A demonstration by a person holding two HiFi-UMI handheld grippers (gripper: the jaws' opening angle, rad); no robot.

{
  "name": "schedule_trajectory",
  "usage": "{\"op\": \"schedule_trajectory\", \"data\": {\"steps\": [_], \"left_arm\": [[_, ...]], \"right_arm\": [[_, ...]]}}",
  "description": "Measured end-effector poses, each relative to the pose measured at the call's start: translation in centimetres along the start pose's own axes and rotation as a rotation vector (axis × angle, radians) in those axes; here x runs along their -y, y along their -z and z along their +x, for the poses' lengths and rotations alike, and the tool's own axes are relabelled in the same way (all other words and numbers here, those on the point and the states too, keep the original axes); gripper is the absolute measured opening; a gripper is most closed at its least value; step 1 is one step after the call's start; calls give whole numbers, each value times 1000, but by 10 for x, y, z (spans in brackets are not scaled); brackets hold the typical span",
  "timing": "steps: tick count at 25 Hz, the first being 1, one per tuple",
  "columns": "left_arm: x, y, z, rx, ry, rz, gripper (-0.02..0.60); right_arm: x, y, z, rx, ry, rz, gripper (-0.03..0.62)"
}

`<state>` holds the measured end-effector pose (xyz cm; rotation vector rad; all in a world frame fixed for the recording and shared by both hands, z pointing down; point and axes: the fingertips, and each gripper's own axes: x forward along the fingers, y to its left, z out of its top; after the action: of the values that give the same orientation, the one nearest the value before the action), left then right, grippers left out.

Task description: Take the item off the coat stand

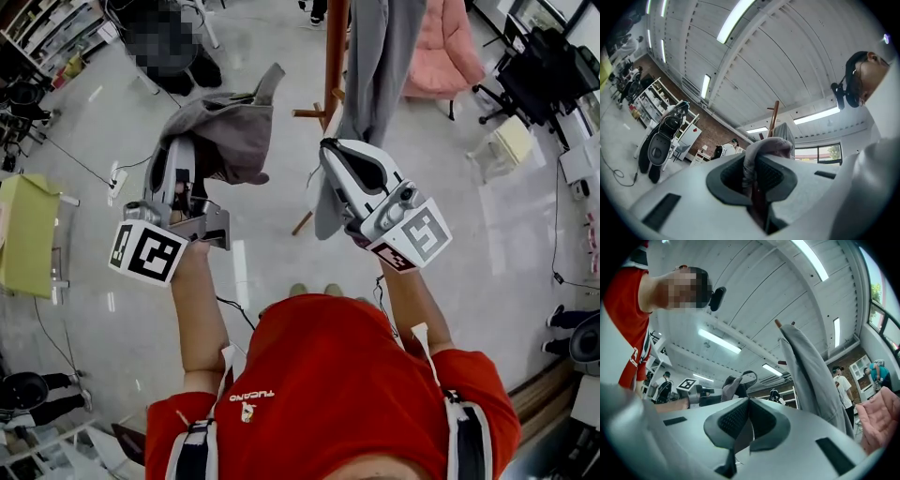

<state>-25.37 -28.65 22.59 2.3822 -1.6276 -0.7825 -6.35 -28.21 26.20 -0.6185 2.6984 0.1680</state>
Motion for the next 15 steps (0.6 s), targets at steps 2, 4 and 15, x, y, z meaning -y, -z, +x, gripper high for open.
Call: {"op": "schedule_trajectory", "data": {"steps": [2, 4, 15], "left_arm": [[4, 10, -10, 12, 11, -17, 41], [6, 19, -19, 21, 14, -30, 41], [6, 35, -28, -19, -2, 0, 41]], "right_arm": [[-2, 4, -4, -3, -2, 0, 25], [-5, 8, -8, -12, -5, -12, 25], [-8, 9, -5, -42, -17, -57, 23]]}}
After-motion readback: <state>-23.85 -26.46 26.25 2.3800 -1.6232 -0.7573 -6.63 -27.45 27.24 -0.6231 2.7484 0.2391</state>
